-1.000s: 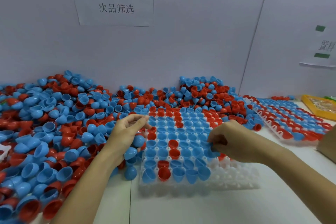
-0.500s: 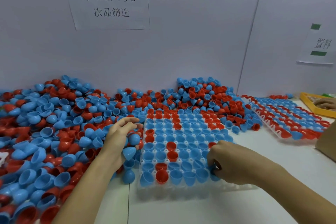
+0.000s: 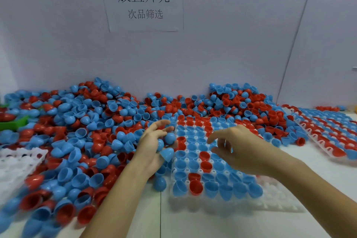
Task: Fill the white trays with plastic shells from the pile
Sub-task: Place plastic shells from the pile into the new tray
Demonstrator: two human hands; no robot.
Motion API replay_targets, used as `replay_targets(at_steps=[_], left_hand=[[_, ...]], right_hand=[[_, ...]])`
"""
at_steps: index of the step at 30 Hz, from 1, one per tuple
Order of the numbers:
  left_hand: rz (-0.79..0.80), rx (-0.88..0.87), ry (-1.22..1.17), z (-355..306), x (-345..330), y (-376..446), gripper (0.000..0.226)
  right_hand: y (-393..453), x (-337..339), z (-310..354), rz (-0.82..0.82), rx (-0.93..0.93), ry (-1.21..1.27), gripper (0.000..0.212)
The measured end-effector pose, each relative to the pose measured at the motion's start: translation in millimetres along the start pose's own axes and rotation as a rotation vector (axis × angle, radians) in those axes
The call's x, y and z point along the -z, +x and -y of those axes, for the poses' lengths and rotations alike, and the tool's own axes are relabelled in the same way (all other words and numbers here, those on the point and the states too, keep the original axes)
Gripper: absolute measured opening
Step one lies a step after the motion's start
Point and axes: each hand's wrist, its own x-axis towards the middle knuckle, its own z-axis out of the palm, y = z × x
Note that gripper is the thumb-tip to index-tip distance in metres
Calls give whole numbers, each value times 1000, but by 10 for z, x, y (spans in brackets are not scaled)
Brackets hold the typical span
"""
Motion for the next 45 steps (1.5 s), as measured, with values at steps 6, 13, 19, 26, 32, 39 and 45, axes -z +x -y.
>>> replay_targets(at_steps=[6,13,19,26,32,39,45], left_hand=[[11,14,-112,-11,10,-10,26],[-1,-29,-96,-41,54,-8,28],[-2,-66,-39,-15,54,37,14],[181,-67,285,102,-16,8,25],[127,-69,242,117,-39,-3,51],[241,-109,299,120,-15,-36,40],[356,-104,367,130,-26,-74,26]], right_hand=[[303,-334,519,-21,132,274,35],[406,-577,658,-222,230,246,13],[380,-445,542,-342,24,565,28],[314,-389,384,-281,-210,1078,30],[291,-441,364,-136,-180,1016,38],[285,-463,346,-308,-115,556,36],[274,-329,281,-419,182,22,24]])
